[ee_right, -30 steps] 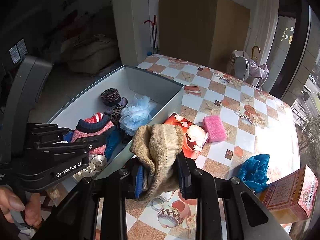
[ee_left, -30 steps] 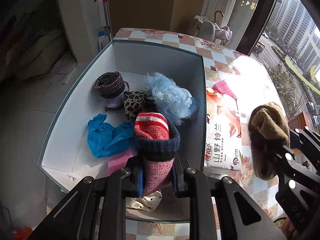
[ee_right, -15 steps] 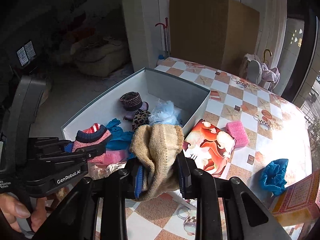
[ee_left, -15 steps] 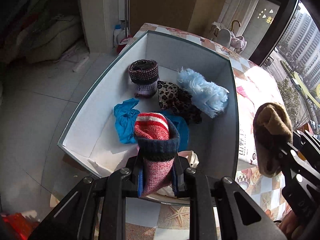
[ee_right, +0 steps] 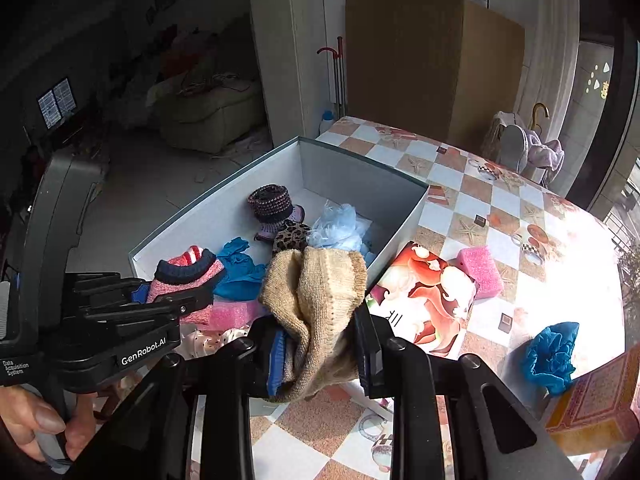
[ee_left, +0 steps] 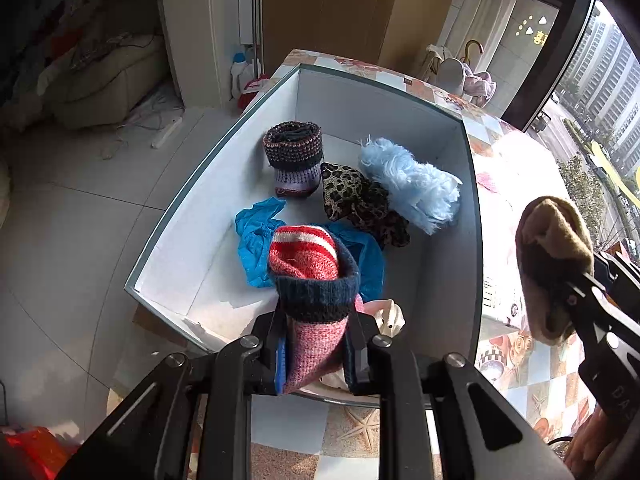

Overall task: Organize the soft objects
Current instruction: 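Lower both held socks down into the white box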

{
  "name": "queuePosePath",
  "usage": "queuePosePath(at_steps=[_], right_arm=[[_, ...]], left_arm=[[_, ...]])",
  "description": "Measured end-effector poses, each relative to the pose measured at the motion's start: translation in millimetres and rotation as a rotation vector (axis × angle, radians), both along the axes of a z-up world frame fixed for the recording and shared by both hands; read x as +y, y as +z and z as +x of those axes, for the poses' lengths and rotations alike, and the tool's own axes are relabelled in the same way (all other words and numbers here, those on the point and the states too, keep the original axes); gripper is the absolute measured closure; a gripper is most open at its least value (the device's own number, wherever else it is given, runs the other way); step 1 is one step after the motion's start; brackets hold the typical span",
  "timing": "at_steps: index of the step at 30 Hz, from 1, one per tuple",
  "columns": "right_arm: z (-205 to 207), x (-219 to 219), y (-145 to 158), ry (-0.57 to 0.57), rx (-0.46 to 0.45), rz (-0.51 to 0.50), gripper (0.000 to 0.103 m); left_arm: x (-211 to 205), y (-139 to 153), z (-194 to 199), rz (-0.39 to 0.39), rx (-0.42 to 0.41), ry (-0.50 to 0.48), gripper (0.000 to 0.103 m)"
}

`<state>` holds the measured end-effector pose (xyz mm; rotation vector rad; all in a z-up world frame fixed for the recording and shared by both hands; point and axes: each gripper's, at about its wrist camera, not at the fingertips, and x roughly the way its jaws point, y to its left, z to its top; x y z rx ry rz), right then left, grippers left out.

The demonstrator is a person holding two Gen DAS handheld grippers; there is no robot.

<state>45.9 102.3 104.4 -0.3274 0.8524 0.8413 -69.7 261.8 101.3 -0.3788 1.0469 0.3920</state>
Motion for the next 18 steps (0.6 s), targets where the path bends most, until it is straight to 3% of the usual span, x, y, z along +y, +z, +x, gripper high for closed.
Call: queuePosePath(at_steps=[18], right_arm=[[-13.6,15.3,-4.3,0.057,0.018,-0.018,0.074]], left_arm=[[-8.5,-5.1,-2.7,0.046,0.007,-0.014,0.08]])
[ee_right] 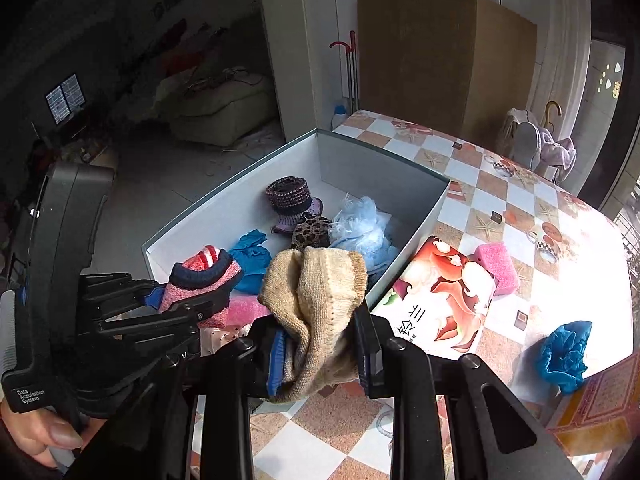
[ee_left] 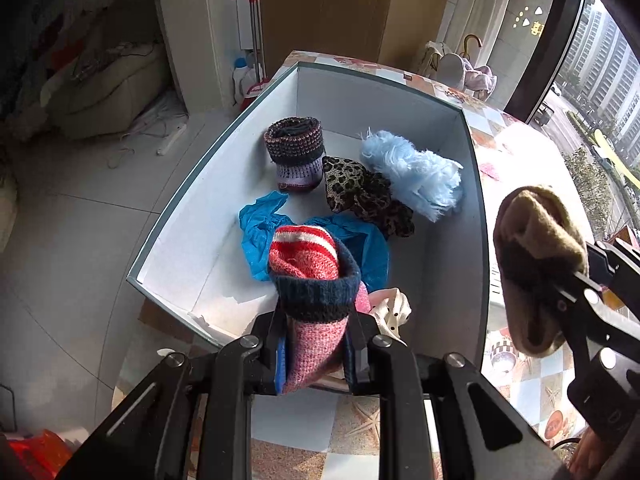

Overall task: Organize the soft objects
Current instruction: 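Lower both held socks down into the white box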

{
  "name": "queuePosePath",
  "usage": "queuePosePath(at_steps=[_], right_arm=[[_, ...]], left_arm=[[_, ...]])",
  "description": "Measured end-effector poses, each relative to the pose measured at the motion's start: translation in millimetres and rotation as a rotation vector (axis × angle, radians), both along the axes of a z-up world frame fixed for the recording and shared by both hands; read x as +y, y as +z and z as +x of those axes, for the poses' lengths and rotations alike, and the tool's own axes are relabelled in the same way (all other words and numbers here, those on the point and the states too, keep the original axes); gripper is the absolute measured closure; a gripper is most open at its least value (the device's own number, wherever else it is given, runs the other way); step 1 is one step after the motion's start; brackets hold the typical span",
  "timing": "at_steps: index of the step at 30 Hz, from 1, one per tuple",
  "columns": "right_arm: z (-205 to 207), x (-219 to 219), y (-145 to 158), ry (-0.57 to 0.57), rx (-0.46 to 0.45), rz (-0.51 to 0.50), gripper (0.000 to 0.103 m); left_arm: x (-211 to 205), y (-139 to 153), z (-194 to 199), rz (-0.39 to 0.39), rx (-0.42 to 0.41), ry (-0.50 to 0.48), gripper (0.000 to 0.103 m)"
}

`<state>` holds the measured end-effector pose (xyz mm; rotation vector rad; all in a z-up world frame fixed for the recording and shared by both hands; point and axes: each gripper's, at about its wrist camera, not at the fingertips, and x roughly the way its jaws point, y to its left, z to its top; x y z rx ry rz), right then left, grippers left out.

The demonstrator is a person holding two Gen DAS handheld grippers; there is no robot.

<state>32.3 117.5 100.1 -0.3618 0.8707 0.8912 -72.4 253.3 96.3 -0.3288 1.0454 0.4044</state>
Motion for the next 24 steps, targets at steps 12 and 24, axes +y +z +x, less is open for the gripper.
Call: queuePosePath(at_steps=[12,24], right_arm=[[1.4,12.0,-1.7,0.017,-0.003,-0.017,0.074],[18.2,23.5,-2.4,0.01,0.002,-0.042,0.074]], left_arm=[[4.0,0.1,1.4,0.001,-0.002,0.002,0.08],[14.1,1.9,15.3,0.014,0.001,-0.011,0.079]])
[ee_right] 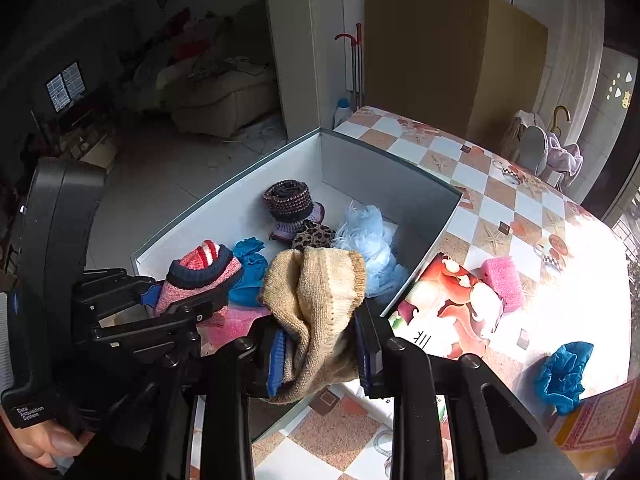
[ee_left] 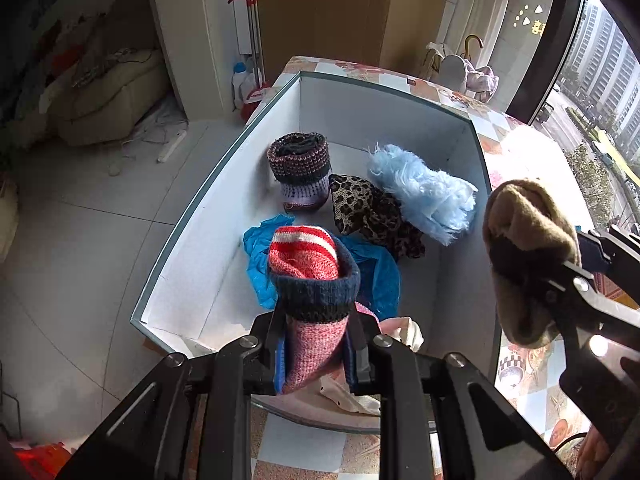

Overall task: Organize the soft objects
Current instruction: 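Lower both held socks down into the white box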

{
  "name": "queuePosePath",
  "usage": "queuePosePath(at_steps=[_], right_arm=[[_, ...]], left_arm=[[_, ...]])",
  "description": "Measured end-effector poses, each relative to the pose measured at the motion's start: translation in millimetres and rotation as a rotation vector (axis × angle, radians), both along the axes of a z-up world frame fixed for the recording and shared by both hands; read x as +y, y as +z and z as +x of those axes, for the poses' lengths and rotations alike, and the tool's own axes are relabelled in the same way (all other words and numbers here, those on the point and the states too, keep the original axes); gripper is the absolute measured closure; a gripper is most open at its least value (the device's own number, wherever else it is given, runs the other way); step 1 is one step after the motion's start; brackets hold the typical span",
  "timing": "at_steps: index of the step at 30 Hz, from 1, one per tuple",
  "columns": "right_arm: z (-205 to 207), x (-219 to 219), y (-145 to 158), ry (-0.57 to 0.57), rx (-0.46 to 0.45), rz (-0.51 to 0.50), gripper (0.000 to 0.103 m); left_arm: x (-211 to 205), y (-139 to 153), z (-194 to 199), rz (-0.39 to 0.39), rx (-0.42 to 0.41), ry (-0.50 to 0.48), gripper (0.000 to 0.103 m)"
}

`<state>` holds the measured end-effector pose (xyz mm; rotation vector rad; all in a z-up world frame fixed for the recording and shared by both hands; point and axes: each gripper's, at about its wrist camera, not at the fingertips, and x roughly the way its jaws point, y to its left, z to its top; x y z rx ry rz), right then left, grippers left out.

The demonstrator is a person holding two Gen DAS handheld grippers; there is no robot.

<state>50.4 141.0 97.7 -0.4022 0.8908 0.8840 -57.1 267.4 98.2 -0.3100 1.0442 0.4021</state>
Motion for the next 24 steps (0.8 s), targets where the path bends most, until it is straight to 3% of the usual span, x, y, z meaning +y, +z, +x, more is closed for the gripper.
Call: queuePosePath(at_steps=[24], right_arm=[[-6.8,17.8,-4.3,0.02,0.01,-0.018,0.074]], left_arm=[[2.2,-5.7,-1.6,-0.015,0.004,-0.007,0.079]])
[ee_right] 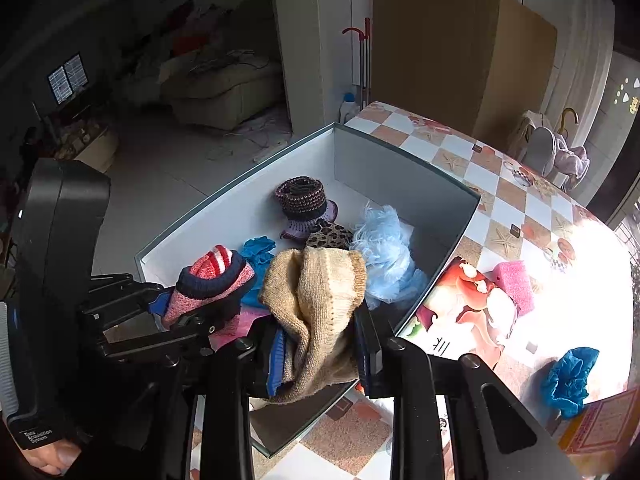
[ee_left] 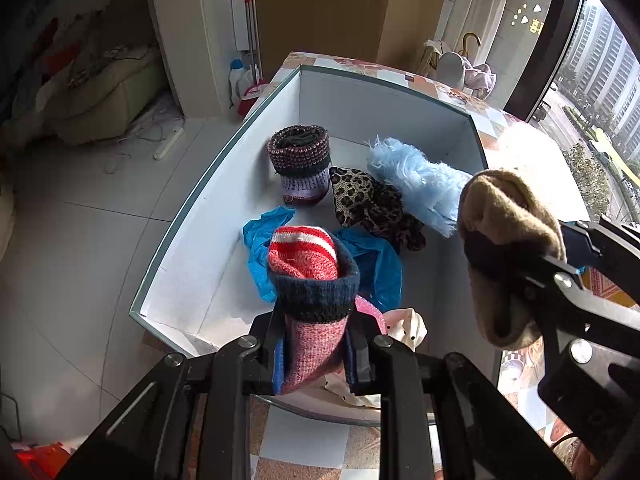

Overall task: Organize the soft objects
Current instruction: 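Lower both held socks down into the white box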

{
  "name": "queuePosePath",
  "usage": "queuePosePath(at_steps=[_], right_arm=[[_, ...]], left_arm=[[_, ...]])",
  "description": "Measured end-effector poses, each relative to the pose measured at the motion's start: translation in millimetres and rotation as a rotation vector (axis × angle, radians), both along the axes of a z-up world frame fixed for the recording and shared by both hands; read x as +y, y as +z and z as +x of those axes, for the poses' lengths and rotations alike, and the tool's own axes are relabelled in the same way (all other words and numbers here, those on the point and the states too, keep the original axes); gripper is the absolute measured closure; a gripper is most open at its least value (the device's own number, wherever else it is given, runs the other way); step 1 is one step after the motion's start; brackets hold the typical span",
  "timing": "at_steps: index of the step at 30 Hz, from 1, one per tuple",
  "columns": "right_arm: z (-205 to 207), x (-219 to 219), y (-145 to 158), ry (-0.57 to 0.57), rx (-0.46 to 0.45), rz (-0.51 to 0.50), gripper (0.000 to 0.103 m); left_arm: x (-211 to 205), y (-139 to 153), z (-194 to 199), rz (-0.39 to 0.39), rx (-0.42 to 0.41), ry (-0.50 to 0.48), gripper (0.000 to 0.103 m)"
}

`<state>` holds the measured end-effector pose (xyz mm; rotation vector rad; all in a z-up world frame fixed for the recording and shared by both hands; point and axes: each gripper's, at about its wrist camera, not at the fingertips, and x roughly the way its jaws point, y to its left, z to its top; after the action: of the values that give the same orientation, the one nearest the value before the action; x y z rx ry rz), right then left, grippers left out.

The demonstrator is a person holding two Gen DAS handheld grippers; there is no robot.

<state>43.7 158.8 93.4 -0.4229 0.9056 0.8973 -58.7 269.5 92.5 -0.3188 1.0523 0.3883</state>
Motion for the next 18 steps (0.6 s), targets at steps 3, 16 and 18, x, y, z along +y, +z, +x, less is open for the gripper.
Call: queuePosePath(at_steps=[3,16,18], right_arm=[[-0.2,0.9,-0.2,-0.001,-0.001,0.001,0.074],[0.1,2.7,2.1,-0.008,0.006,0.008,0.074],[0.2,2.8,2.2,-0.008,0.007,0.008,0.074]], left_arm=[[-1.0,0.5,-0.9,-0.005,-0.003,-0.001,0.079],[-0.8,-4.6,-0.4,-0.026,-0.003,0.002,0.079],[-1.1,-5.0,0.7,-0.024,0.0,0.0,0.079]])
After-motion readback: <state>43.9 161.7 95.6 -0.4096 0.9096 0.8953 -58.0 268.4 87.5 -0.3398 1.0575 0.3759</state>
